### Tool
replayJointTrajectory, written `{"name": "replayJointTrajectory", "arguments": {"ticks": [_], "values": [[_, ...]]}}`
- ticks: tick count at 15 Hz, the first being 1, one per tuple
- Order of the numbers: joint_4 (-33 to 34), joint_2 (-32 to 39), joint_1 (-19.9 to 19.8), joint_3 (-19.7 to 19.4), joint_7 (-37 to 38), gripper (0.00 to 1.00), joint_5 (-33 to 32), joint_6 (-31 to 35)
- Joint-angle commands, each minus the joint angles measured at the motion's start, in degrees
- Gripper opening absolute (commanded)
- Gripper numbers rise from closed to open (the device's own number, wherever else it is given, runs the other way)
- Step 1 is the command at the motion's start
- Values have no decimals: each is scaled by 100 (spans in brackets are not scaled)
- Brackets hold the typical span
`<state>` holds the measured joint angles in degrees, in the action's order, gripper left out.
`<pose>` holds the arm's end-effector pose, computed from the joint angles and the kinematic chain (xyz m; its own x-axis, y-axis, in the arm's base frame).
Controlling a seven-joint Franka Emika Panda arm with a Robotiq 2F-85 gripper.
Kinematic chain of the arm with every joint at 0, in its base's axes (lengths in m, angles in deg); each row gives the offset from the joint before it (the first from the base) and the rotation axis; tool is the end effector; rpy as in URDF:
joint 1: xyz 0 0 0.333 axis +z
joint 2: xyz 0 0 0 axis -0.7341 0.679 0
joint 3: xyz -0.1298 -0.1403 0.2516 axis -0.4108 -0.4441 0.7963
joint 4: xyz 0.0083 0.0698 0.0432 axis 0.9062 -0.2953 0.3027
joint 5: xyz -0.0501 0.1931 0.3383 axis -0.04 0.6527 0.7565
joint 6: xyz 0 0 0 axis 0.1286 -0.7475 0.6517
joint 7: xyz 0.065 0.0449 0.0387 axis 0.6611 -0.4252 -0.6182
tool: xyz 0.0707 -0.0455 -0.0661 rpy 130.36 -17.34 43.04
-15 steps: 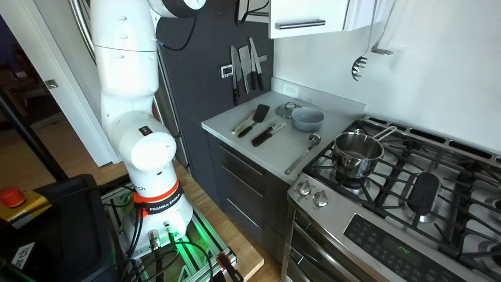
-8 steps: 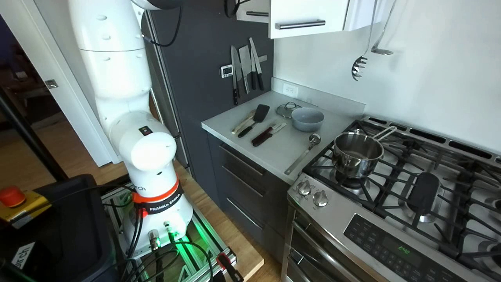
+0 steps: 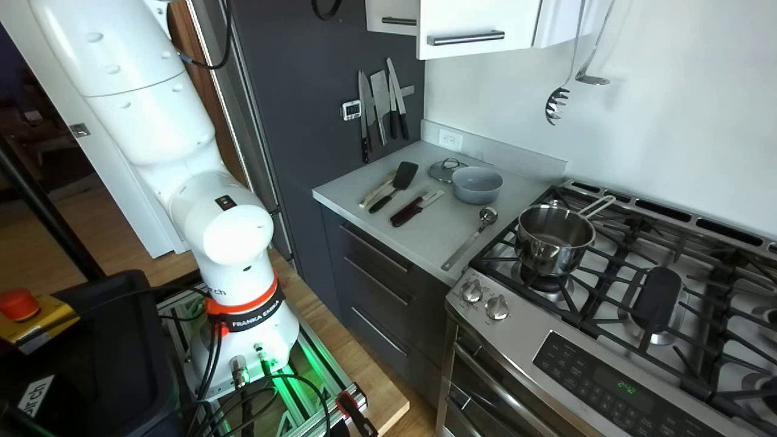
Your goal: Open the right door of the upper cabinet then put the clear container in the cabinet and close the cabinet door.
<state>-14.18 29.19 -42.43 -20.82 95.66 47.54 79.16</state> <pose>0.5145 0.1291 0.8032 0.2706 -0.9265 0.2616 -0.6787 -0.3763 -0.6307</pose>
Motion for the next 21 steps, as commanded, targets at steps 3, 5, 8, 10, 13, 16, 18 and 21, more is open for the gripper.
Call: {"name": "replayJointTrajectory", "arguments": {"ticks": [3, 5, 8, 10, 13, 16, 18, 21], "values": [[-1079, -1117, 62, -51, -761, 100, 617, -391], [-1273, -1372, 72, -43, -1071, 100, 837, -519], [-1552, -1709, 65, -39, -1606, 100, 1002, -585], [-1774, -1954, 72, -90, -2110, 100, 1116, -538], [-2042, -2282, 87, -144, -2764, 100, 1336, -673], [-2449, -2577, 36, -181, -2944, 100, 1827, 319], [-2039, -2316, -135, -14, -2887, 100, 1697, -44], [-2204, -2436, -139, -34, -2898, 100, 1766, 156]]}}
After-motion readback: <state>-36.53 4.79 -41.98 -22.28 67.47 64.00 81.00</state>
